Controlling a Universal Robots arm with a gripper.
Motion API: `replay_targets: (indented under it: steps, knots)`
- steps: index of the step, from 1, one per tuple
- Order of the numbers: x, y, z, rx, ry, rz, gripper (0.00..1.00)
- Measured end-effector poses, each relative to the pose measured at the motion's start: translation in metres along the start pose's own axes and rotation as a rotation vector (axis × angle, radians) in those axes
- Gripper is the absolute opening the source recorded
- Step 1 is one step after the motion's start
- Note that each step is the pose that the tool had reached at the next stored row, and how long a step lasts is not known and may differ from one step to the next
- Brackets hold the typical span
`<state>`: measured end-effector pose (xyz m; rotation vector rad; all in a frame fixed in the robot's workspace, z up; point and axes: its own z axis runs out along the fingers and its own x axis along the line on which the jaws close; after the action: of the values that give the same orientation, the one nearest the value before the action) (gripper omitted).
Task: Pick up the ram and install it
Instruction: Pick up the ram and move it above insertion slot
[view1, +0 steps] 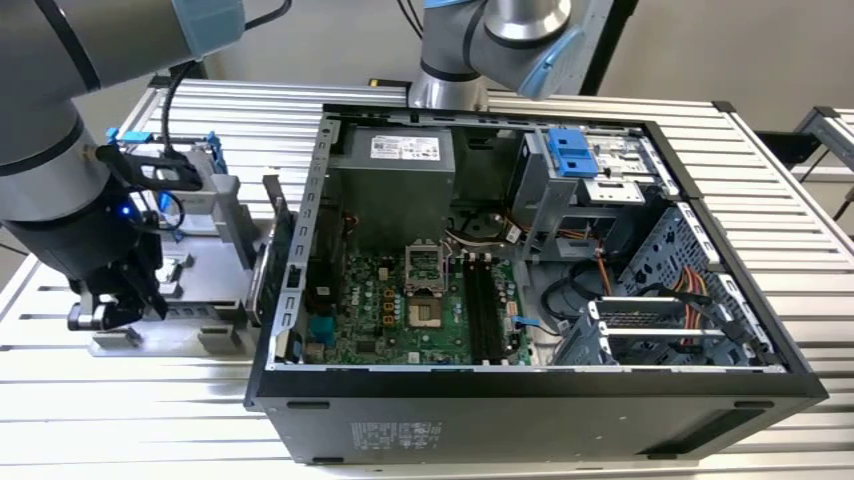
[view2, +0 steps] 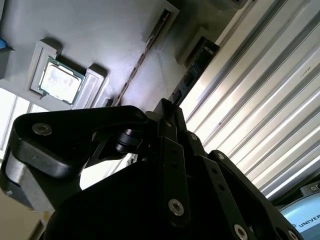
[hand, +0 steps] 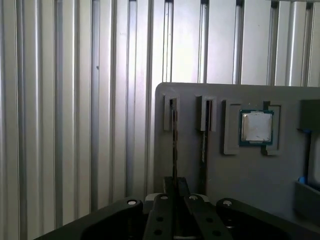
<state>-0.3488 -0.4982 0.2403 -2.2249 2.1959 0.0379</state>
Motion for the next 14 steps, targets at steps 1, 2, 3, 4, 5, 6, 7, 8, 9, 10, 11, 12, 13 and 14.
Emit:
replay_targets:
  steps: [1, 2, 3, 4, 5, 6, 7, 8, 9, 10, 11, 12, 13, 14]
  knots:
    - [0.0, 0.0, -0.0011, -0.0001, 0.0001, 0.0, 0.0]
    - [-0.0001, 0.0, -0.0021, 0.0, 0.0, 0.0, 0.0]
    - [-0.0001, 0.0, -0.0034, 0.0, 0.0001, 0.0, 0.0]
    - [-0.0001, 0.0, -0.0045, 0.0, 0.0, 0.0, 0.0]
    - [-0.0001, 0.0, -0.0055, 0.0, 0.0, 0.0, 0.0]
    - [-0.0002, 0.0, -0.0065, 0.0, 0.0, 0.0, 0.0]
    - [-0.0002, 0.0, -0.0074, 0.0001, 0.0, 0.0, 0.0]
    - [-0.0002, 0.0, -0.0085, 0.0, 0.0, 0.0, 0.0]
    - [-0.0002, 0.0001, -0.0095, 0.0, 0.0, 0.0, 0.0]
    - [-0.0003, 0.0001, -0.0106, 0.0, 0.0, 0.0, 0.0]
    - [-0.0003, 0.0001, -0.0116, 0.0, 0.0, 0.0, 0.0]
    - [-0.0004, 0.0001, -0.0127, 0.0, 0.0, 0.0, 0.0]
    - [-0.0004, 0.0001, -0.0139, 0.0, 0.0, 0.0, 0.0]
    - [-0.0004, 0.0001, -0.0151, 0.0, 0.0001, 0.0, 0.0]
